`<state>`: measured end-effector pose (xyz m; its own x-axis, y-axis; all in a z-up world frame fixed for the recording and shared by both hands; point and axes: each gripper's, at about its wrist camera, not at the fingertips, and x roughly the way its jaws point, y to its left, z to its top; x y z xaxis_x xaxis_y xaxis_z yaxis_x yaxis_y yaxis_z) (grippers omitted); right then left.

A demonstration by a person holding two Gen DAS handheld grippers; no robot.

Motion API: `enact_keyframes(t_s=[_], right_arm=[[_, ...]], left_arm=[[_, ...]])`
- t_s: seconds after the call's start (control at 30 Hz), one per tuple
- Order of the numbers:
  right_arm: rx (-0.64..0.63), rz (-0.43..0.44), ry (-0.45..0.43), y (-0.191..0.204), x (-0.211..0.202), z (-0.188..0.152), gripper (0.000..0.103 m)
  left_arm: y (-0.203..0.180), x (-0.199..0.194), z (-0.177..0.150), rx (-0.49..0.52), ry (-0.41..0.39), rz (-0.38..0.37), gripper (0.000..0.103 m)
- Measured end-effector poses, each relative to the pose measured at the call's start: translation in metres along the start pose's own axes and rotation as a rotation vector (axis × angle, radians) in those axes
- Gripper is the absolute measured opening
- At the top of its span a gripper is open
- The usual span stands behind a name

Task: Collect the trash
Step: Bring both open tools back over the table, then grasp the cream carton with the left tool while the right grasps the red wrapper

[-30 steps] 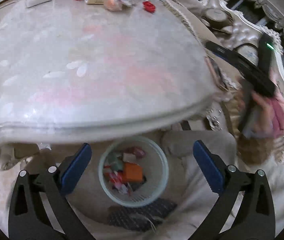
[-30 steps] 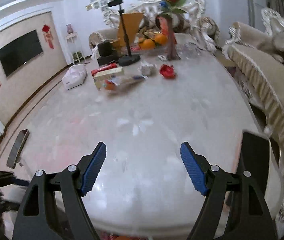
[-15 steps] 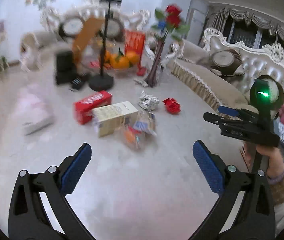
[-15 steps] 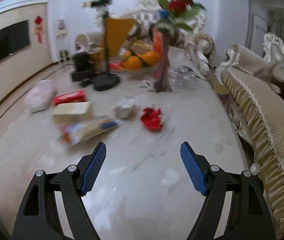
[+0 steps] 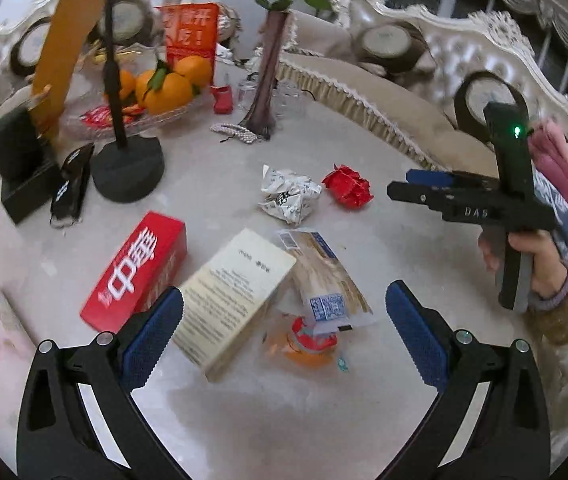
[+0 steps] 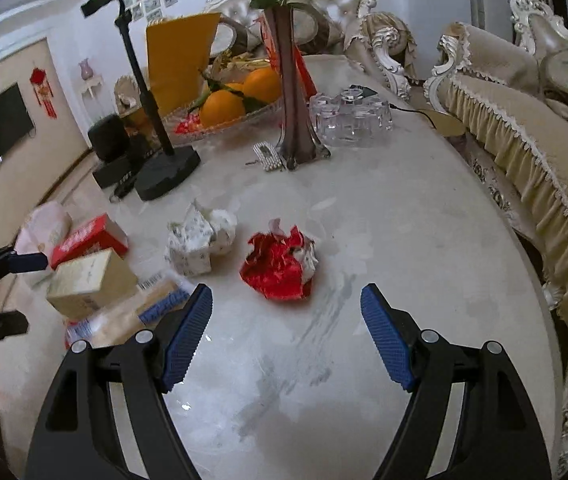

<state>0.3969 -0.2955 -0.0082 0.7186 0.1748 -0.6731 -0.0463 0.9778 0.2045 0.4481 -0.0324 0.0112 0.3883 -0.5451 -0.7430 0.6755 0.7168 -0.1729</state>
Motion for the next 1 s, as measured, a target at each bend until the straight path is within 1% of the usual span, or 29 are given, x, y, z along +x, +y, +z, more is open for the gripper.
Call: enact_keyframes(t_s=[0.03,0.1,0.17,0.3,0.37,0.43,0.47,0.53,0.6,0.63,0.67,0.73,0.8,0.83,0.87,0.9,0.93,1.0], right_arm=[[0.006,0.003,-0.003,-0.001,0.000,0.000,0.073],[0.007,0.005,-0.009,-0.001,0.001,0.001,0.073],[0.000,0.006,-0.010,-0.001,0.005,0.003,0.073],[-0.006,-0.003,-0.001,-0.002,0.013,0.006,0.073],[-0.011,-0.010,-0.001,-0.002,0.013,0.008,0.073],[-0.016,-0.025,-0.003,-0.002,0.014,0.007,0.073],[-0.018,-0.033,-0.002,-0.002,0.015,0.008,0.073],[-0.023,-0.036,0.003,-0.002,0.019,0.007,0.073],[-0.052,-0.048,0.020,0.002,0.028,0.008,0.073],[-0.074,-0.061,0.031,0.004,0.033,0.008,0.073],[-0.095,-0.071,0.038,0.006,0.038,0.009,0.073],[-0.135,-0.089,0.040,0.012,0.046,0.011,0.073],[-0.136,-0.101,0.048,0.013,0.051,0.015,0.073],[-0.127,-0.103,0.055,0.014,0.054,0.017,0.073],[-0.110,-0.093,0.062,0.014,0.057,0.019,0.073],[-0.096,-0.082,0.065,0.014,0.060,0.020,0.073],[-0.089,-0.079,0.068,0.014,0.063,0.020,0.073],[-0.095,-0.084,0.091,0.016,0.072,0.019,0.073]], left_arm=[[0.001,0.004,0.005,0.012,0.029,0.002,0.098],[0.001,0.014,0.012,0.040,0.066,0.028,0.098],[0.002,0.025,0.019,0.055,0.100,0.038,0.098],[0.002,0.044,0.027,0.051,0.143,0.015,0.098],[0.006,0.056,0.027,0.030,0.178,0.020,0.098],[0.015,0.072,0.022,-0.026,0.262,0.074,0.098],[0.021,0.076,0.019,-0.076,0.293,0.080,0.098],[0.027,0.070,0.016,-0.135,0.295,0.052,0.098],[0.028,0.067,0.009,-0.176,0.333,0.025,0.098],[0.028,0.067,0.006,-0.197,0.346,-0.001,0.098],[0.027,0.068,0.000,-0.223,0.371,-0.052,0.098],[0.023,0.065,-0.005,-0.207,0.348,-0.039,0.098],[0.031,0.061,-0.006,-0.309,0.288,0.006,0.098],[0.033,0.059,-0.007,-0.356,0.261,0.009,0.098],[0.037,0.055,-0.008,-0.410,0.224,-0.007,0.098],[0.039,0.054,-0.007,-0.434,0.195,-0.018,0.098],[0.040,0.053,-0.005,-0.433,0.177,-0.010,0.098],[0.043,0.055,-0.004,-0.422,0.172,0.039,0.098]])
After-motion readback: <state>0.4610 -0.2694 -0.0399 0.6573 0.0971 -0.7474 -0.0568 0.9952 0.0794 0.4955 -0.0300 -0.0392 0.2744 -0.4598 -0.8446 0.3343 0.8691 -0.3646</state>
